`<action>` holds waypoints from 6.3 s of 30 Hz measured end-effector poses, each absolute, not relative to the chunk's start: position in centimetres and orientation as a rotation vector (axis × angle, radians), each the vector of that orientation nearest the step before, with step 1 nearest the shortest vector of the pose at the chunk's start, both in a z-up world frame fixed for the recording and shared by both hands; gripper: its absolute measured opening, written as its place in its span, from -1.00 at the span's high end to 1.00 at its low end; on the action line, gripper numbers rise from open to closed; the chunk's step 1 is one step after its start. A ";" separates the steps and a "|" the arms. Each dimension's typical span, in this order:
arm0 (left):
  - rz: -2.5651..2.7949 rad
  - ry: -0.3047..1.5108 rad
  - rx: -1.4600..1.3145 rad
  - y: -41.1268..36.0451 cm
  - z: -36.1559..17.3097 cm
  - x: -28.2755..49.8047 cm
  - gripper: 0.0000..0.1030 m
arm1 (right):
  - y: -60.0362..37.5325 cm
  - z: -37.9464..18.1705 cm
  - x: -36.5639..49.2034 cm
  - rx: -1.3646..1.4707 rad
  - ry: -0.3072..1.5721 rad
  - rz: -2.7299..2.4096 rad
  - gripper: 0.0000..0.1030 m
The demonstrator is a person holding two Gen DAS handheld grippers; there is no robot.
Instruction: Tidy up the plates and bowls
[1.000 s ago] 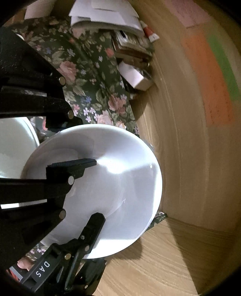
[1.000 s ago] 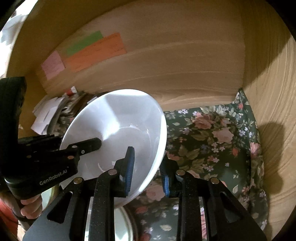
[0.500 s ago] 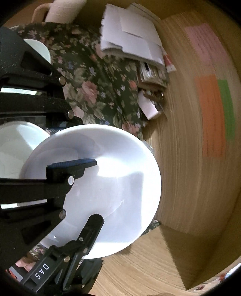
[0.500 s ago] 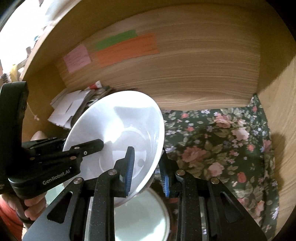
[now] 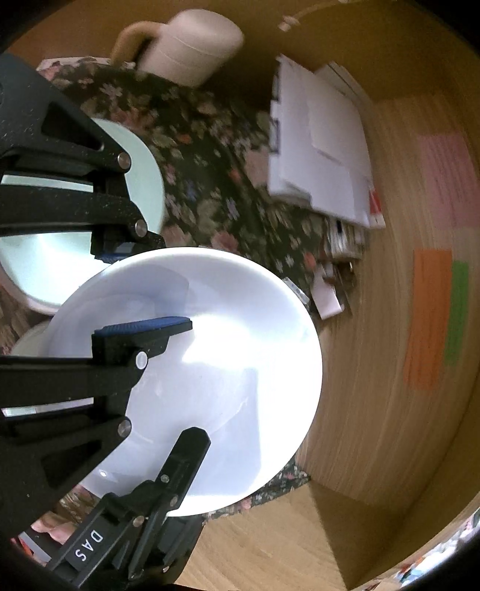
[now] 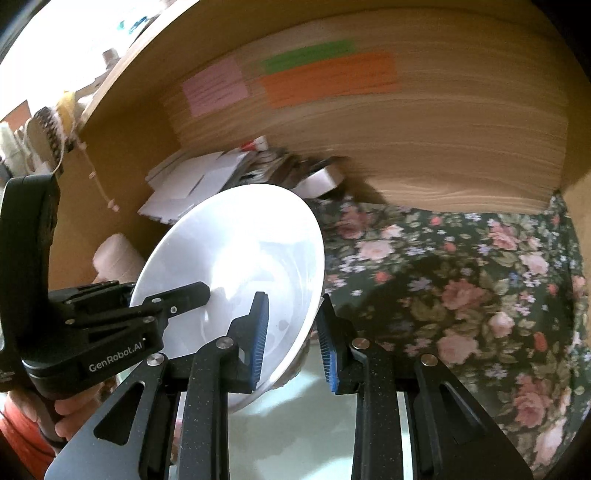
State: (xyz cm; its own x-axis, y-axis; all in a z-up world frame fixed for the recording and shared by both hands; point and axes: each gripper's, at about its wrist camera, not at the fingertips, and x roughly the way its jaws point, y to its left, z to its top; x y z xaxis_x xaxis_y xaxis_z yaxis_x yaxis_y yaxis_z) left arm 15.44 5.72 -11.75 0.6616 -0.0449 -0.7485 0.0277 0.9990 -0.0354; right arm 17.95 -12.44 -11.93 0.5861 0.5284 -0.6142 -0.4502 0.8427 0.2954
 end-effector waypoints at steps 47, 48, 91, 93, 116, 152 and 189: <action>0.088 0.918 -0.094 16.0 -16.7 9.3 0.54 | -2.4 -16.8 15.9 -0.023 0.921 0.784 0.48; 0.088 0.917 -0.093 16.0 -16.7 9.2 0.54 | -2.5 -16.7 15.8 -0.018 0.922 0.784 0.48; 0.126 0.974 -0.192 18.5 -17.8 8.6 0.30 | -3.8 -17.7 16.7 -0.045 0.930 0.787 0.14; 0.113 0.982 -0.207 18.6 -18.2 8.5 0.30 | -3.6 -18.1 16.8 -0.043 0.945 0.797 0.14; 0.067 0.974 -0.230 17.2 -19.9 8.6 0.20 | -0.8 -20.5 17.5 -0.034 1.026 0.809 0.16; 0.022 0.824 -0.154 10.6 -14.1 8.9 0.20 | -8.1 -14.8 15.7 0.079 0.851 0.681 0.27; -0.144 0.938 -0.091 0.5 -17.9 11.3 0.20 | -19.4 -18.2 14.9 0.191 0.920 0.508 0.27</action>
